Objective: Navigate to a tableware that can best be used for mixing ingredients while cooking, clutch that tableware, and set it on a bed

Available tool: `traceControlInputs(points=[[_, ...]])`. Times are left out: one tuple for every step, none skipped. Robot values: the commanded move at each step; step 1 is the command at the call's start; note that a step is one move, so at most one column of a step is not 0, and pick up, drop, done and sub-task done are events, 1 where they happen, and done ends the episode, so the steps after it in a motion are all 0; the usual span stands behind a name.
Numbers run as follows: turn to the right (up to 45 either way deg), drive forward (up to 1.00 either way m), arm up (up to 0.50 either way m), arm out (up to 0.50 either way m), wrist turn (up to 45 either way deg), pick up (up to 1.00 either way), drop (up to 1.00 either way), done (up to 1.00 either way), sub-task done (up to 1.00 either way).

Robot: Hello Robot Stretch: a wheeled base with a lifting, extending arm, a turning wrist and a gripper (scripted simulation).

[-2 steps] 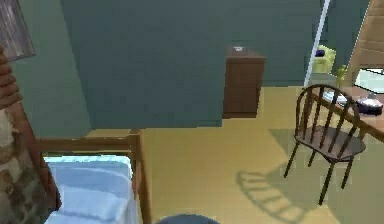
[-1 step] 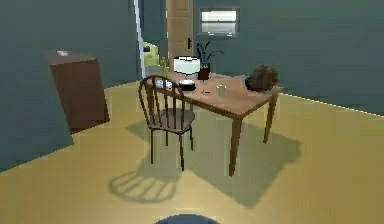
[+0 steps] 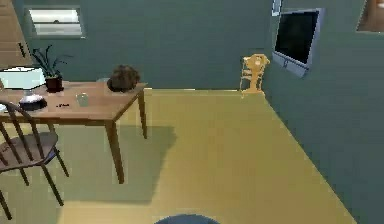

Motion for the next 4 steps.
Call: traceControlInputs(points=[[45.0,0.0,0.0,0.0,0.0,0.0,0.0,0.0,0.0],[45.0,0.0,0.0,0.0,0.0,0.0,0.0,0.0,0.0],[45.0,0.0,0.0,0.0,0.0,0.0,0.0,0.0,0.0],[30.0,0.0,0.0,0.0,0.0,0.0,0.0,0.0,0.0]])
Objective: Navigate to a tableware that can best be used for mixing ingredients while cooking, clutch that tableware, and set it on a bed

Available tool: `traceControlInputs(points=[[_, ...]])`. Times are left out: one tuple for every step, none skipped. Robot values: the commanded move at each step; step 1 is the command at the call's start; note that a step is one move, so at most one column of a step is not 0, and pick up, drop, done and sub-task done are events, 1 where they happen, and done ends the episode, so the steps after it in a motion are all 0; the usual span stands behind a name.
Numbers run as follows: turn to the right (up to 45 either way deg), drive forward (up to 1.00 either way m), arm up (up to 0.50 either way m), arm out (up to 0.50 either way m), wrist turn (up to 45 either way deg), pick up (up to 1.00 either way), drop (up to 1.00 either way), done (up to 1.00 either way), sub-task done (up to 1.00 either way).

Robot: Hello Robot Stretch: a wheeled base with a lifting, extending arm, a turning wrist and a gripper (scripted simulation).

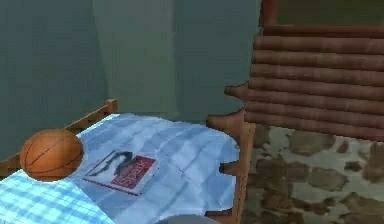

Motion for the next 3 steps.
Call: traceControlInputs(points=[[-45.0,0.0,0.0,0.0,0.0,0.0,0.0,0.0,0.0],[-45.0,0.0,0.0,0.0,0.0,0.0,0.0,0.0,0.0],[-45.0,0.0,0.0,0.0,0.0,0.0,0.0,0.0,0.0]])
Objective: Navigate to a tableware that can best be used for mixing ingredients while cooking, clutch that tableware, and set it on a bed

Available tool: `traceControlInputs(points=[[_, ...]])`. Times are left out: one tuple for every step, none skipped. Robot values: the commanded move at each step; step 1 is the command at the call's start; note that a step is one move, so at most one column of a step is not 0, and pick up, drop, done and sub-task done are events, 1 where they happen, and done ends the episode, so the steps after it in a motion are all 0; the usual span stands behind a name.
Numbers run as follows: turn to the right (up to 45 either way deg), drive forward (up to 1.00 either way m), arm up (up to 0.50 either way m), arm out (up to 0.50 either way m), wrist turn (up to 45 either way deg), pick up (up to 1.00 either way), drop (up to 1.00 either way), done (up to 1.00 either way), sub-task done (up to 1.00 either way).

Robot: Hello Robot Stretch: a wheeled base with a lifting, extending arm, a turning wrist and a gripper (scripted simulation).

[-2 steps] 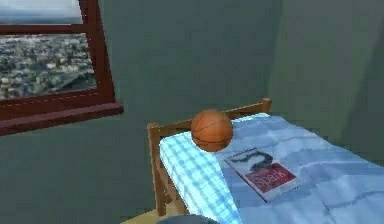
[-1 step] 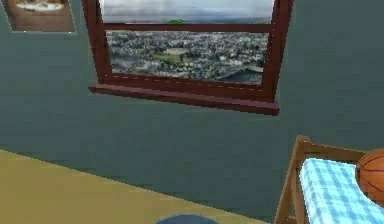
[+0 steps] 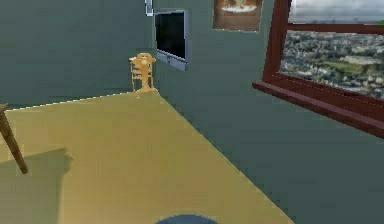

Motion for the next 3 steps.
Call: traceControlInputs(points=[[-3.0,0.0,0.0,0.0,0.0,0.0,0.0,0.0,0.0],[45.0,0.0,0.0,0.0,0.0,0.0,0.0,0.0,0.0],[21.0,0.0,0.0,0.0,0.0,0.0,0.0,0.0,0.0]])
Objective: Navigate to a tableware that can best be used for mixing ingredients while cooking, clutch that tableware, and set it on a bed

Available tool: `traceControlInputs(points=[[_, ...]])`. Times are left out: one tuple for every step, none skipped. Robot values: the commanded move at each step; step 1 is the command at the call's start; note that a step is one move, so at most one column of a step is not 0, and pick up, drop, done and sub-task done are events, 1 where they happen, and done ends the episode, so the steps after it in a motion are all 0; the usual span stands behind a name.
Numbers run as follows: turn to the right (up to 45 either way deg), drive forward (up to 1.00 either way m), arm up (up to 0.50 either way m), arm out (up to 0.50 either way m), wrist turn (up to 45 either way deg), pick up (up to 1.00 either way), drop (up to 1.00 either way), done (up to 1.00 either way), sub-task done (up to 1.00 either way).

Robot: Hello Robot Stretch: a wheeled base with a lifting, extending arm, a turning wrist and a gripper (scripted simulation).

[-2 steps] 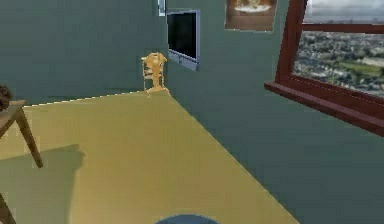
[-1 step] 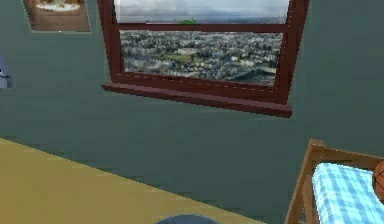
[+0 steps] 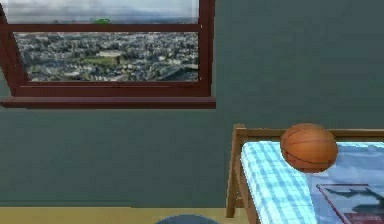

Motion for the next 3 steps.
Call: traceControlInputs(points=[[0.0,0.2,0.0,0.0,0.0,0.0,0.0,0.0,0.0],[3.0,0.0,0.0,0.0,0.0,0.0,0.0,0.0,0.0],[0.0,0.0,0.0,0.48,0.0,0.0,0.0,0.0,0.0]])
